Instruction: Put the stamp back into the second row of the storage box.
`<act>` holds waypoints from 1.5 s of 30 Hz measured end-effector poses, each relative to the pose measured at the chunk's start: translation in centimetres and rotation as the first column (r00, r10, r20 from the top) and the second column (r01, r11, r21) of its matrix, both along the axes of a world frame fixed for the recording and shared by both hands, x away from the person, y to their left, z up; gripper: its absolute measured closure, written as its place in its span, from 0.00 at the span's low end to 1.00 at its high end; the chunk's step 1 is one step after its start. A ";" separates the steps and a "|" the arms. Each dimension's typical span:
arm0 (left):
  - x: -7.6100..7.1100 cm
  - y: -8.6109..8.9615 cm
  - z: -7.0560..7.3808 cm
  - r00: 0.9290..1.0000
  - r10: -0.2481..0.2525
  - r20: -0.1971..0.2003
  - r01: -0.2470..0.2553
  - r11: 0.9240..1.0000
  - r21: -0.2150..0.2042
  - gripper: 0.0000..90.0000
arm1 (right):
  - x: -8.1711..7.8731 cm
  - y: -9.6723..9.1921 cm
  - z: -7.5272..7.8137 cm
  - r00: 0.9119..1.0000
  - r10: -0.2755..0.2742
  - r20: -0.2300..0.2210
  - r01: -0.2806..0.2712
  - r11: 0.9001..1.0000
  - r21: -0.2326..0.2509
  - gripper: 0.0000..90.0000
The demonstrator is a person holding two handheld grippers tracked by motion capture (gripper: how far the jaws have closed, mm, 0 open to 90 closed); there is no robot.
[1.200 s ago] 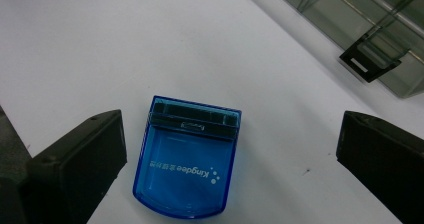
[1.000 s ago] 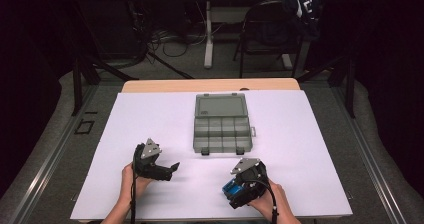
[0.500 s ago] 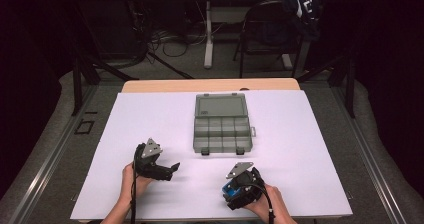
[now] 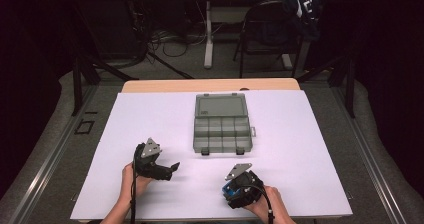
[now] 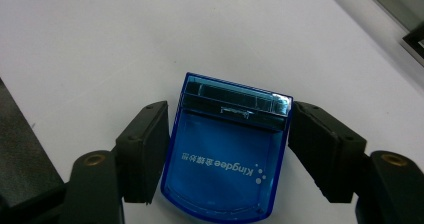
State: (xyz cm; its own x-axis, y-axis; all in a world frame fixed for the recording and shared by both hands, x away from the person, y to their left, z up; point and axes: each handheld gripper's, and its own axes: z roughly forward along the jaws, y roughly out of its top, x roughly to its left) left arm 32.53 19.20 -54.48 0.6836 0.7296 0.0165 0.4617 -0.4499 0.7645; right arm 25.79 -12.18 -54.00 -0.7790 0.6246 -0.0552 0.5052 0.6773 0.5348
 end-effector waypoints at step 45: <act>-0.1 0.0 0.1 1.000 -0.011 0.013 0.011 1.000 -0.001 0.00 | 0.8 -1.7 1.0 1.000 -0.007 0.024 0.005 0.998 0.058 0.45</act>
State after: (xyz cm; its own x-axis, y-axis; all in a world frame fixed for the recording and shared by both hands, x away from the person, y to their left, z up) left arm 32.44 19.24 -54.43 0.6917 0.7217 0.0252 0.4463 -0.4547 0.7708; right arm 26.64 -13.90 -53.04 -0.7740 0.6321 -0.0379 0.4956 0.6420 0.5850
